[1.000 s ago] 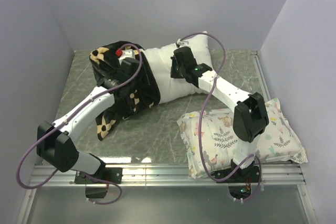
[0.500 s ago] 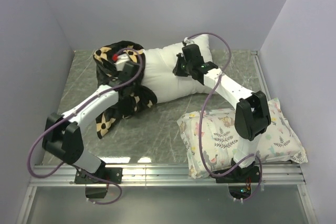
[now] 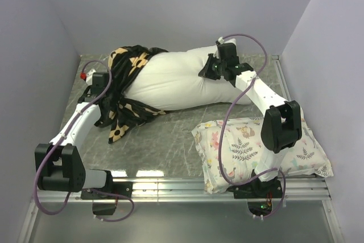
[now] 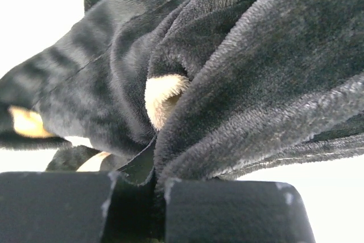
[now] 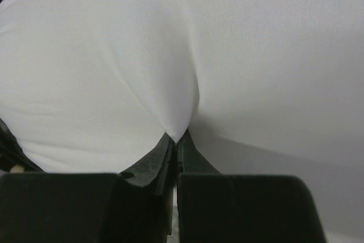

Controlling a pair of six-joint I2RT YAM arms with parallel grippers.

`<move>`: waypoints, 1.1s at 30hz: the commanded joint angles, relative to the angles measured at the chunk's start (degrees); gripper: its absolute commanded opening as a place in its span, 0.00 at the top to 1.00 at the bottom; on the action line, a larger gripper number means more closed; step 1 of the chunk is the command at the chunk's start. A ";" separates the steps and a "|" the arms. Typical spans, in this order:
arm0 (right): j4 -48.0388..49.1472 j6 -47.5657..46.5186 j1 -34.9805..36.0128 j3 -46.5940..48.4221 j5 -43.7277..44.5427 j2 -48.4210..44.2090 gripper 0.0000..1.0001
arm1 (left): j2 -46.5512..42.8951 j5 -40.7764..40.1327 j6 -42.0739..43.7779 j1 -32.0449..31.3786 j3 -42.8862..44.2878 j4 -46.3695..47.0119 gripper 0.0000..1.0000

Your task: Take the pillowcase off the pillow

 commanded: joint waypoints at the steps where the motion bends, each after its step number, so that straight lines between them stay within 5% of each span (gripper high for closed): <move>1: -4.92 -3.92 -4.55 3.30 11.81 -0.81 1.00 | 1.33 -5.90 -0.51 3.44 -3.14 -2.87 1.00; 5: -4.76 -4.97 -3.15 2.26 11.63 -1.68 1.00 | 1.69 -1.88 -1.04 3.27 -5.16 0.73 1.00; 8: -4.06 -8.13 2.90 0.77 18.19 -5.02 0.72 | 1.34 0.15 -1.04 2.92 -6.04 2.85 1.00; 9: -3.79 -8.84 4.66 0.41 20.05 -6.07 0.51 | 1.25 0.42 -1.13 2.74 -6.04 3.02 0.99; 12: -2.03 -12.09 12.49 -1.17 25.24 -9.06 0.28 | 1.25 1.21 -0.69 1.86 -5.61 3.29 1.00; 16: 2.88 -15.34 21.89 -4.60 30.09 -10.57 0.15 | 1.16 1.39 0.36 0.63 -4.55 2.85 1.00; 21: 6.41 -17.72 31.13 -3.47 33.34 -3.83 0.07 | 0.81 1.31 1.06 -1.39 -2.53 1.97 1.00; 29: 2.46 -16.15 31.31 8.83 31.50 14.56 0.06 | 0.81 2.62 3.79 -4.03 1.34 -0.14 1.00; 32: 0.97 -14.13 29.74 10.42 30.98 17.21 0.19 | 1.25 3.32 5.11 -4.82 3.18 -1.02 0.99; 33: 0.87 -13.68 29.30 10.34 29.23 16.86 0.41 | 1.16 4.37 5.46 -4.91 3.80 -1.19 0.96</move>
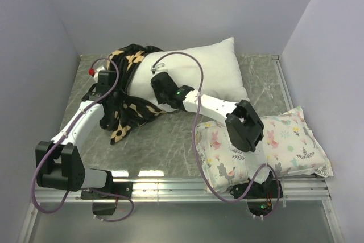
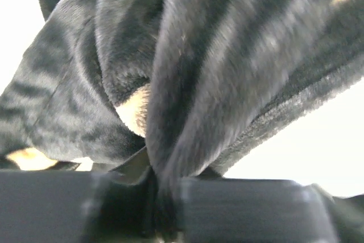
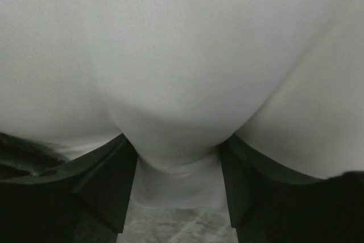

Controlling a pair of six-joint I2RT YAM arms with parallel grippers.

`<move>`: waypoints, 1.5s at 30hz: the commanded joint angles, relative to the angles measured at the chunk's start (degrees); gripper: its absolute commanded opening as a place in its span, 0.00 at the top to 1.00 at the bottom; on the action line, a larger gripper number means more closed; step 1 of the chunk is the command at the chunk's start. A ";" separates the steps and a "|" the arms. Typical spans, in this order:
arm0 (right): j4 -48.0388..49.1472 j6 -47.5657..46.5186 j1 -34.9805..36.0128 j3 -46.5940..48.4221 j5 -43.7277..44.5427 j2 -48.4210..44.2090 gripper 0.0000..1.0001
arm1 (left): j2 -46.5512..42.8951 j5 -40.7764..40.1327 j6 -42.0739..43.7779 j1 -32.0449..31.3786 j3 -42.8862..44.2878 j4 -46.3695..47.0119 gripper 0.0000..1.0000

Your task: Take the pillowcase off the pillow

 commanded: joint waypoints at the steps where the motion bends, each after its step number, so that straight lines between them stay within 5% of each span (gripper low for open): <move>1: -2.34 3.04 -2.86 1.49 -2.22 0.62 0.69 | 0.22 3.20 3.10 -1.21 3.67 -2.29 0.84; 3: -1.90 3.92 -3.21 0.69 -2.48 -1.22 0.98 | -0.48 3.47 3.63 -2.35 4.54 -2.02 0.66; 4: -1.90 3.92 -3.39 0.52 -3.79 -1.67 1.00 | -1.44 3.12 3.98 -2.97 4.99 -1.94 0.51; 7: -2.60 4.71 -3.48 0.61 -5.46 -3.42 1.00 | -2.76 0.66 3.46 -6.56 8.14 -3.68 0.36; 11: -0.67 6.47 -4.27 -1.50 -9.33 -5.97 1.00 | -5.48 -9.25 -3.03 -12.36 12.37 -8.96 0.29; 17: -0.76 8.75 -5.24 -0.71 -13.11 -6.85 1.00 | -11.65 -17.18 -17.27 -23.97 4.57 -5.98 0.25; 28: -1.20 10.86 -6.64 -1.94 -14.61 -10.63 1.00 | -2.17 -19.38 -25.20 -26.44 -0.90 -2.82 0.18; 32: -1.72 10.60 -7.78 -2.21 -14.35 -11.86 1.00 | 0.31 -22.10 -25.73 -26.09 0.24 -5.27 0.23; 35: -1.37 10.51 -9.54 -3.70 -14.87 -13.61 1.00 | -0.22 -22.29 -23.71 -24.16 -0.63 -4.49 0.51; 36: -1.11 10.69 -9.98 -4.66 -15.13 -14.15 1.00 | -0.39 -21.85 -22.22 -23.29 -0.90 -3.61 0.72; 39: -1.02 10.51 -11.56 -5.55 -15.22 -15.99 1.00 | -0.48 -20.26 -20.37 -19.33 -1.78 -3.34 0.99; 45: -0.50 10.34 -15.42 -7.65 -16.10 -18.45 1.00 | -2.93 -20.70 -20.01 -12.74 -4.76 -4.31 1.00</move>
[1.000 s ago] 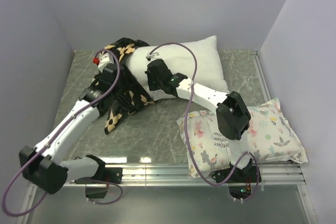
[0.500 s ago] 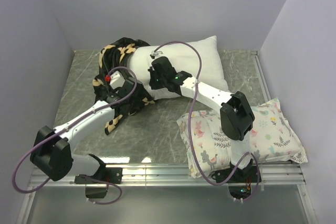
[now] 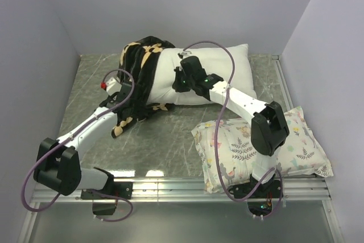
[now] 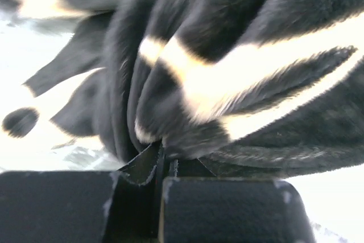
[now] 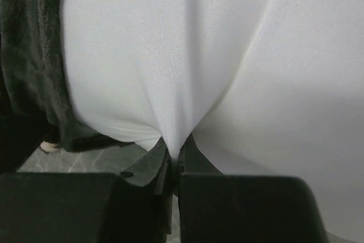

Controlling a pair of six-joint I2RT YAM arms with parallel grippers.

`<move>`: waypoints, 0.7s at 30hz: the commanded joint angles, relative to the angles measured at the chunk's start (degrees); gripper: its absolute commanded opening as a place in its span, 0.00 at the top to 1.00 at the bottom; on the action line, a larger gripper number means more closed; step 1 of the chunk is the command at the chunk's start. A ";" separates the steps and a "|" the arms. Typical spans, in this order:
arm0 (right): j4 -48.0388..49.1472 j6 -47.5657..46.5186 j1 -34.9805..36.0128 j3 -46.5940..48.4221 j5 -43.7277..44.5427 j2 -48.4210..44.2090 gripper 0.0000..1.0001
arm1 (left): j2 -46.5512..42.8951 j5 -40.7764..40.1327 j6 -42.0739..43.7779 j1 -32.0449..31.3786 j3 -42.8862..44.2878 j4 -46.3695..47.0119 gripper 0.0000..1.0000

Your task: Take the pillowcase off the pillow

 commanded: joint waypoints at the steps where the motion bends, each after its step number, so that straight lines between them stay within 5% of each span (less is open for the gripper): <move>1: 0.68 0.15 -4.41 -1.64 2.04 -5.76 1.00 | -3.27 -4.18 1.65 6.08 -3.12 -1.21 1.00; 13: 3.24 -0.46 -7.06 -6.65 -0.51 -10.68 1.00 | -3.02 -0.14 2.61 22.17 -2.44 -0.06 0.99; 21: 3.77 -1.52 -7.06 -9.56 -3.58 -13.58 1.00 | -0.47 2.42 5.25 23.59 0.29 2.31 1.00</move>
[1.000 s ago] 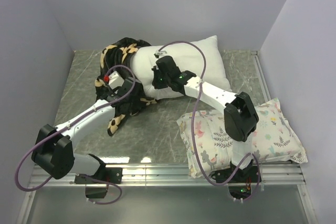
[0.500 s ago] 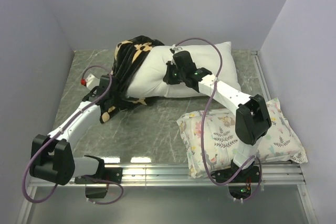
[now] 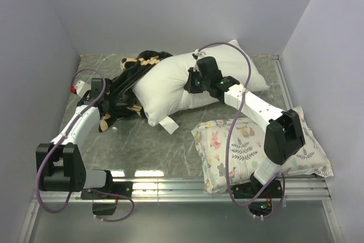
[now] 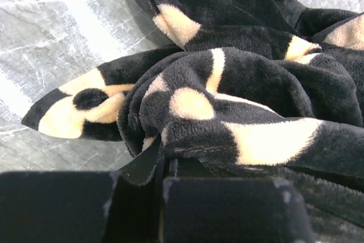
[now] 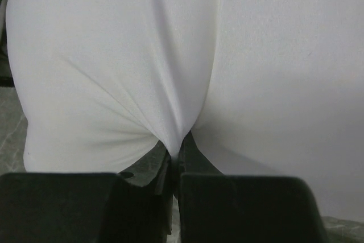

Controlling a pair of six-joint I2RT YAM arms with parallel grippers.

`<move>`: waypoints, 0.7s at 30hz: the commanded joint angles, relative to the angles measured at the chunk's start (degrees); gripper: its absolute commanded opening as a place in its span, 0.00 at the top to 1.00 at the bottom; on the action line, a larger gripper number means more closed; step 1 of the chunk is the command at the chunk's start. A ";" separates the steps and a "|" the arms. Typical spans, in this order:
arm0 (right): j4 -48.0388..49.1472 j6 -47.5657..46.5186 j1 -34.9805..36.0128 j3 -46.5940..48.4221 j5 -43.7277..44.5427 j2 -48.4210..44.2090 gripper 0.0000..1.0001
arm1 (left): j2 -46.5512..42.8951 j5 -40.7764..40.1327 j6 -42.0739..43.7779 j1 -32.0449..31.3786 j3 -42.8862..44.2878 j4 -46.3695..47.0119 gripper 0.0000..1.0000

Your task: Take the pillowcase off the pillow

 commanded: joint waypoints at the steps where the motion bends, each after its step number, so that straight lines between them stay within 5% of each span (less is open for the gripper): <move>1: 3.57 -0.66 -1.46 -0.71 0.46 -5.42 1.00 | 0.98 -2.17 2.54 1.27 3.96 0.08 1.00; 21: -3.72 -3.57 -2.25 5.44 -7.98 -13.78 1.00 | 15.57 0.37 3.33 12.96 19.26 -4.14 1.00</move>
